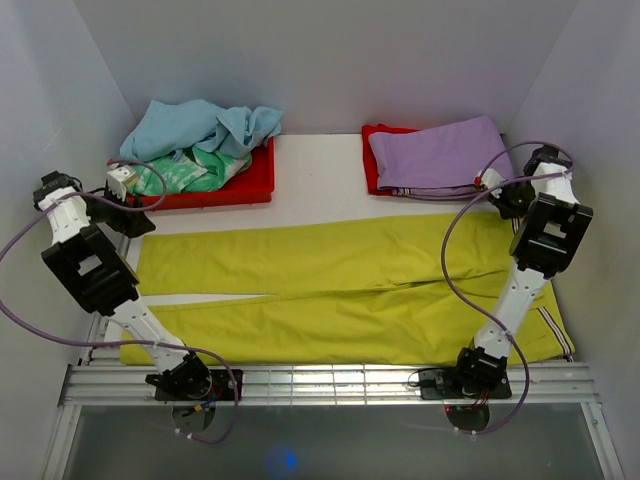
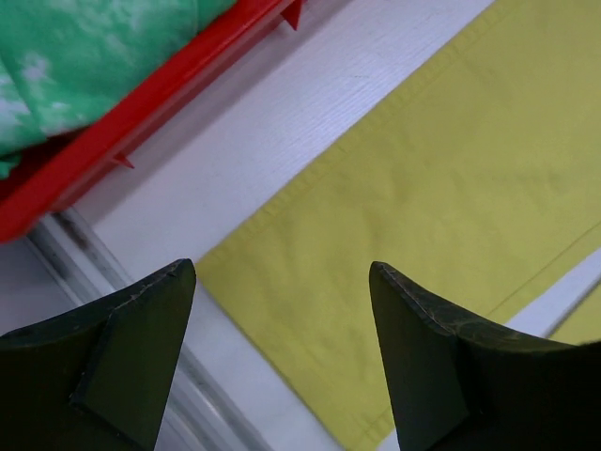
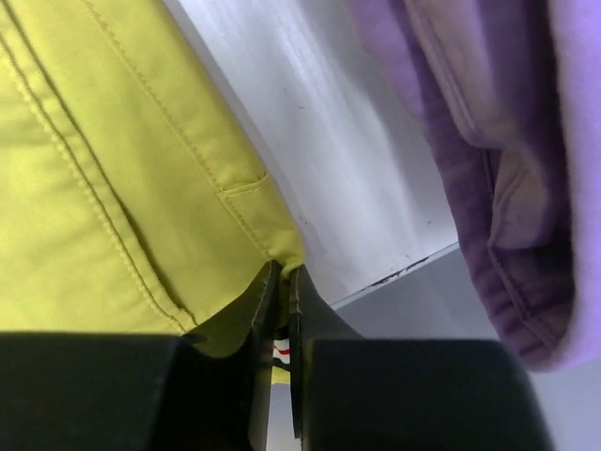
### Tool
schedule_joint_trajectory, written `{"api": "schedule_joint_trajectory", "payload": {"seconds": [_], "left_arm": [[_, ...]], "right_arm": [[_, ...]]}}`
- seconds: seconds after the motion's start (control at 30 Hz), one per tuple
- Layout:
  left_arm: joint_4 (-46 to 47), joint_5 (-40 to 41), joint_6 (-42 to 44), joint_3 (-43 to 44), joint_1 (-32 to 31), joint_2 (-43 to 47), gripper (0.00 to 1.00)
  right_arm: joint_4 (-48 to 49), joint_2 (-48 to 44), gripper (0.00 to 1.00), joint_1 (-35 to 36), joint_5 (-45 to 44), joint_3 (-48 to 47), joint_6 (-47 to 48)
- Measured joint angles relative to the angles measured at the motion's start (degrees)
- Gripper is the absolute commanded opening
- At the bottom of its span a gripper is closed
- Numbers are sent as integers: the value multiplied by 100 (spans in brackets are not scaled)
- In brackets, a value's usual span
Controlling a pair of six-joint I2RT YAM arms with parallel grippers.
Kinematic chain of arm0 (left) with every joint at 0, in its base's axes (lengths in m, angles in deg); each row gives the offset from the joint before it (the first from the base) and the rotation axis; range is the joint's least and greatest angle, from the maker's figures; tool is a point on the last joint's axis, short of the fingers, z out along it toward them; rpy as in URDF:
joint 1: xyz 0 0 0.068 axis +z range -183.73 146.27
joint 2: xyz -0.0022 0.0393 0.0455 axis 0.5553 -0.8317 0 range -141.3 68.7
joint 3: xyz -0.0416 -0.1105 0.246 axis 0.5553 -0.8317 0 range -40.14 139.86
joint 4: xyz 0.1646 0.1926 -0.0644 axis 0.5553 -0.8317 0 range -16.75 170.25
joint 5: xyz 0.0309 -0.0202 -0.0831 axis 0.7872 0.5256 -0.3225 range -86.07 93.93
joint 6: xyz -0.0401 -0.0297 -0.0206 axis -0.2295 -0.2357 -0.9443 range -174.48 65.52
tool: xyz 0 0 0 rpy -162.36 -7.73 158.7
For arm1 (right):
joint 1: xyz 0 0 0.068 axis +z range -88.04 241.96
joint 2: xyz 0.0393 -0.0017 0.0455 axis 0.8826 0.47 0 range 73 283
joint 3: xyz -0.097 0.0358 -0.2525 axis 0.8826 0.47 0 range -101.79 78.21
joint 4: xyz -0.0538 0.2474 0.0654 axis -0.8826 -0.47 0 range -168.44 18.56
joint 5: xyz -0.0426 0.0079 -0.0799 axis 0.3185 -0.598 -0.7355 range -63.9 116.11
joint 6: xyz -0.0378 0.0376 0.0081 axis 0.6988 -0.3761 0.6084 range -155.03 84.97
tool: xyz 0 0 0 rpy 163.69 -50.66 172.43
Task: Fold and stack the trousers
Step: Fold the trousers
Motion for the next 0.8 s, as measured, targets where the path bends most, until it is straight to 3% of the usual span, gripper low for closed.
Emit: {"api": "schedule_joint_trajectory", "payload": {"seconds": [0.2, 0.6, 0.73, 0.8], "left_arm": [[-750, 205, 1062, 1346, -24, -1152, 81], [-660, 807, 1801, 1355, -94, -2011, 84], [-461, 975, 1867, 1353, -175, -2170, 80], [-389, 990, 1937, 1353, -205, -2201, 71]], "right_arm": [[129, -525, 8, 0, 74, 568, 186], [251, -1235, 8, 0, 286, 1174, 192], [273, -1270, 8, 0, 289, 1316, 195], [280, -1270, 8, 0, 289, 1320, 195]]}}
